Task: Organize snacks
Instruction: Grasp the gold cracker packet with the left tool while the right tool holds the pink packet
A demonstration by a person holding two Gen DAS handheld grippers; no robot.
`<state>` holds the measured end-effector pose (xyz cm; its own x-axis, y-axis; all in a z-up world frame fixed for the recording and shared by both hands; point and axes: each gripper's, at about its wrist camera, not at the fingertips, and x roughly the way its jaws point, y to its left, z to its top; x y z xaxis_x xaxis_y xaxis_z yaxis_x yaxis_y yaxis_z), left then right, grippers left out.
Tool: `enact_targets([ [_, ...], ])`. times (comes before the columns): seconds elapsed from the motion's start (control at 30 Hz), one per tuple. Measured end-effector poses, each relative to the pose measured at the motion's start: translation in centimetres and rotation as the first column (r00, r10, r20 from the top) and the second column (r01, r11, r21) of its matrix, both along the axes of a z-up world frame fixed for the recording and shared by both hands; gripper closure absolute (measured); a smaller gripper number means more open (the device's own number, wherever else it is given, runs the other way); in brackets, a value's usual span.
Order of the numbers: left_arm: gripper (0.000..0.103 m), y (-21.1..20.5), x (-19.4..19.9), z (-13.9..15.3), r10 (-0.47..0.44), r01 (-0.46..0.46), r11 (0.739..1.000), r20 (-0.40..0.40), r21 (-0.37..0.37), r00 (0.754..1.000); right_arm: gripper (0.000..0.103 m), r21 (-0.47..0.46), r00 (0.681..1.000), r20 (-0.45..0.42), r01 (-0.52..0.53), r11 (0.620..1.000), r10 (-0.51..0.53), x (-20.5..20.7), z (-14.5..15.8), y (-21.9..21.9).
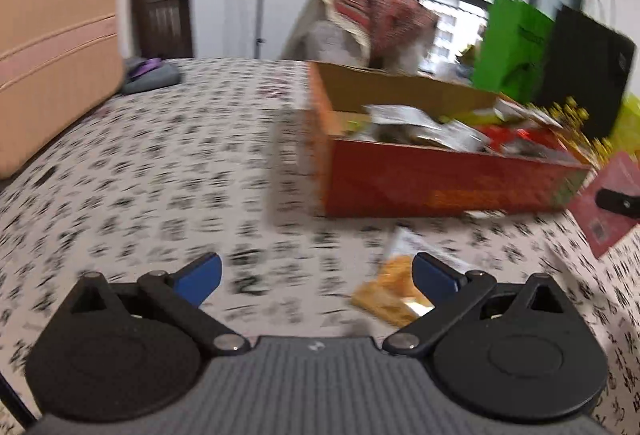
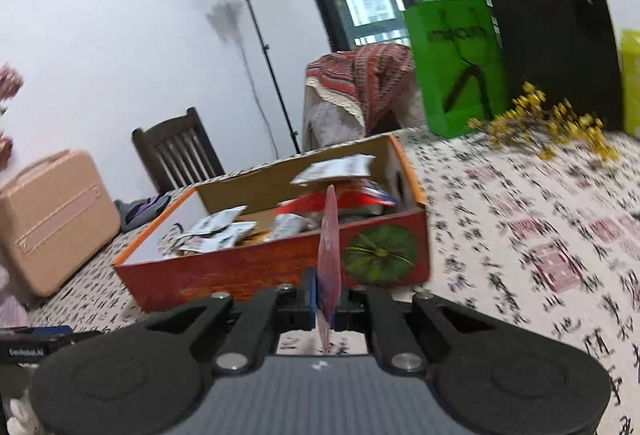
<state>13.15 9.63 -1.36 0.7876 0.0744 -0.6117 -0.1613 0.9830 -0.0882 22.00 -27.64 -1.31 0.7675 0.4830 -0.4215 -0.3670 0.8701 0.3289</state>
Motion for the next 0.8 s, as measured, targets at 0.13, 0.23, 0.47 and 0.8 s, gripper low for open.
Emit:
enact_targets([
  [0.13,0.000,-2.7,1.8,-0.3,-0.055,0.056,0.998,-0.036,0.040,0.998,0.097,0.066,1.000,-0.028,0.013,0.998,-0.011,0.7,-1.1,-1.4],
  [0.23,0.000,-4.6,2.6,-0.8,-0.085,0.091,0.990,-0.060,0.108,0.995,0.097,0.065,1.000,-0.028,0.012,0.998,-0.010,0.8,-1.5,-1.3],
  [0.47,0.005,-6.0,3.6,-2.4,-0.122,0.134,0.984,-0.101,0.116,0.987,0.097,0.068,1.000,-0.021,-0.015,0.998,0.016,0.3,-1.6,-1.3],
  [0.8,0.042,-5.6,3.0,-1.9,-0.126,0.131,0.989,-0.066,0.074,0.990,0.097,0.066,0.999,-0.027,-0.015,0.998,0.017,0.3,-1.8,-1.2],
])
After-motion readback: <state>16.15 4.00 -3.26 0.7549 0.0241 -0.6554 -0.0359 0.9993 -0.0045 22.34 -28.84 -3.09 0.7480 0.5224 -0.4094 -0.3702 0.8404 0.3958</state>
